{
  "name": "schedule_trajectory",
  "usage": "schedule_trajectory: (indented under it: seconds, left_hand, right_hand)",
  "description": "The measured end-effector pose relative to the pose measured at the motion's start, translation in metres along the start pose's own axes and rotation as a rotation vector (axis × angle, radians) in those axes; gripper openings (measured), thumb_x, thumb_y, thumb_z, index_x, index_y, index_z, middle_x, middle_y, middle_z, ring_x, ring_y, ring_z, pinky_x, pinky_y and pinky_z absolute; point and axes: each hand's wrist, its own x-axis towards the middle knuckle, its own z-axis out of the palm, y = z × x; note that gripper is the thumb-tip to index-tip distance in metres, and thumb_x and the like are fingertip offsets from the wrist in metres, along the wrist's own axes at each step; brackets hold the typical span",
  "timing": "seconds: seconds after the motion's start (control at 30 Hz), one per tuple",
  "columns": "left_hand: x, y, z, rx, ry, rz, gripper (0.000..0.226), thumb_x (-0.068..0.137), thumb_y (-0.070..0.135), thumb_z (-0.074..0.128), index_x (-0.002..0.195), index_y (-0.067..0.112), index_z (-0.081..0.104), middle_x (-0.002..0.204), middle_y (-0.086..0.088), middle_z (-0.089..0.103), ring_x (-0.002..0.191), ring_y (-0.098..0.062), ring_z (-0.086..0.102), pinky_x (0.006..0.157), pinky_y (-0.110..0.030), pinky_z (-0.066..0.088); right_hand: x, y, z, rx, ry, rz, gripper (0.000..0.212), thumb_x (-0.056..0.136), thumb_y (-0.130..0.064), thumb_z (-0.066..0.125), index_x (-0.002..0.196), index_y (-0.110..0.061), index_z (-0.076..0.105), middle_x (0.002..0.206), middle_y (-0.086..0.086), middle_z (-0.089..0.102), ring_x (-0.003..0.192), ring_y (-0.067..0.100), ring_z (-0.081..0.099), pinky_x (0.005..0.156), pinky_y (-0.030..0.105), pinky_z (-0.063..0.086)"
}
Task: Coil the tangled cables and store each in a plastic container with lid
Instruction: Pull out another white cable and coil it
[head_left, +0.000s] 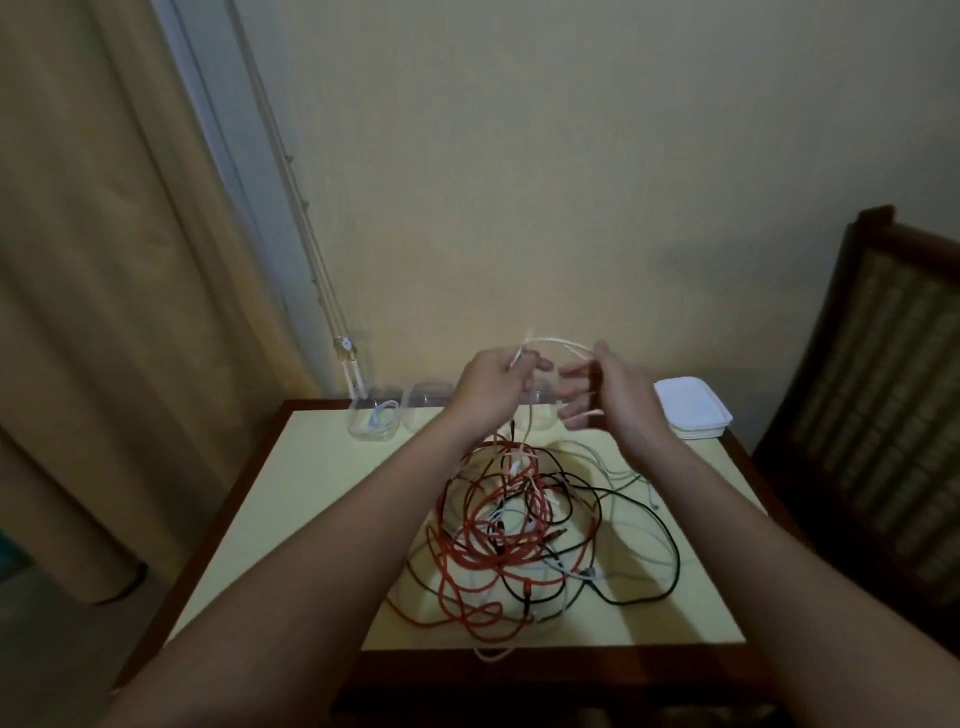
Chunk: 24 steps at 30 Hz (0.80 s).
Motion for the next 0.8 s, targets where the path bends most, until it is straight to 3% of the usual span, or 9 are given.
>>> schedule_trajectory:
  seconds: [0.1,0.27,0.37,0.43,0.5,0.63,0.7,0.8]
  left_hand:
    - [0.011,0.019,-0.009,-0.095,0.034,0.010,0.029,0.106,0.022,0.047,0.098,0.015,0.074,0.063,0.007,0.047,0.040,0.000,0.037,0.044,-0.020,0.028]
    - [0.015,0.043,-0.019,-0.320,-0.045,-0.044,0.030,0.107,0.027,0.047,0.094,0.015,0.071,0.055,0.011,0.039,0.047,-0.008,0.026,0.043,-0.020,0.021]
    - [0.012,0.056,-0.026,-0.363,-0.086,-0.025,0.030,0.107,0.026,0.047,0.095,0.014,0.071,0.055,0.010,0.037,0.049,-0.008,0.026,0.042,-0.019,0.023]
    - [0.012,0.059,-0.032,-0.366,-0.064,-0.014,0.030,0.107,0.026,0.046,0.095,0.013,0.070,0.053,0.011,0.037,0.048,-0.007,0.026,0.041,-0.018,0.023]
    - [0.012,0.057,-0.038,-0.371,-0.034,-0.018,0.030,0.107,0.026,0.046,0.096,0.013,0.070,0.052,0.012,0.037,0.048,-0.007,0.025,0.041,-0.018,0.023]
    - [0.009,0.055,-0.044,-0.432,-0.042,-0.031,0.029,0.107,0.026,0.046,0.098,0.013,0.070,0.053,0.012,0.038,0.049,-0.007,0.025,0.041,-0.018,0.023]
    - [0.008,0.054,-0.043,-0.383,0.004,-0.014,0.028,0.106,0.028,0.048,0.097,0.013,0.069,0.055,0.011,0.039,0.048,-0.008,0.027,0.042,-0.020,0.025]
    - [0.007,0.051,-0.045,-0.279,0.097,-0.028,0.025,0.105,0.035,0.048,0.094,0.015,0.058,0.062,0.004,0.040,0.047,-0.011,0.029,0.045,-0.023,0.025]
  right_hand:
    - [-0.003,0.025,0.007,-0.126,-0.063,-0.021,0.059,0.109,-0.047,0.023,0.105,-0.009,0.068,0.078,0.013,0.070,0.054,0.024,0.059,0.049,0.031,0.048]
    - [-0.001,0.043,0.017,-0.408,-0.135,-0.159,0.030,0.105,-0.037,0.042,0.125,-0.025,0.061,0.088,0.004,0.072,0.065,0.021,0.066,0.060,0.032,0.049]
    - [-0.003,0.042,0.021,-0.668,-0.197,-0.247,0.017,0.098,-0.027,0.056,0.102,-0.024,0.072,0.092,-0.005,0.074,0.070,0.016,0.069,0.065,0.032,0.053]
    - [-0.007,0.042,0.024,-0.652,-0.226,-0.234,0.022,0.093,-0.016,0.057,0.082,-0.017,0.076,0.096,-0.007,0.075,0.068,0.017,0.069,0.066,0.038,0.057]
    - [-0.015,0.039,0.027,-0.533,-0.257,-0.182,0.024,0.092,-0.011,0.057,0.074,-0.012,0.073,0.093,-0.003,0.076,0.063,0.020,0.070,0.059,0.038,0.058]
    - [-0.016,0.038,0.027,-0.679,-0.313,-0.286,0.023,0.095,-0.027,0.069,0.076,-0.015,0.072,0.070,0.004,0.073,0.060,0.020,0.070,0.063,0.032,0.056]
    - [-0.010,0.037,0.028,-0.702,-0.254,-0.305,0.025,0.095,-0.021,0.068,0.073,-0.011,0.070,0.064,0.005,0.071,0.058,0.019,0.069,0.065,0.031,0.055]
    - [-0.001,0.032,0.027,-0.375,-0.077,-0.228,0.021,0.095,-0.008,0.067,0.076,0.001,0.067,0.071,0.019,0.071,0.060,0.017,0.070,0.069,0.034,0.058]
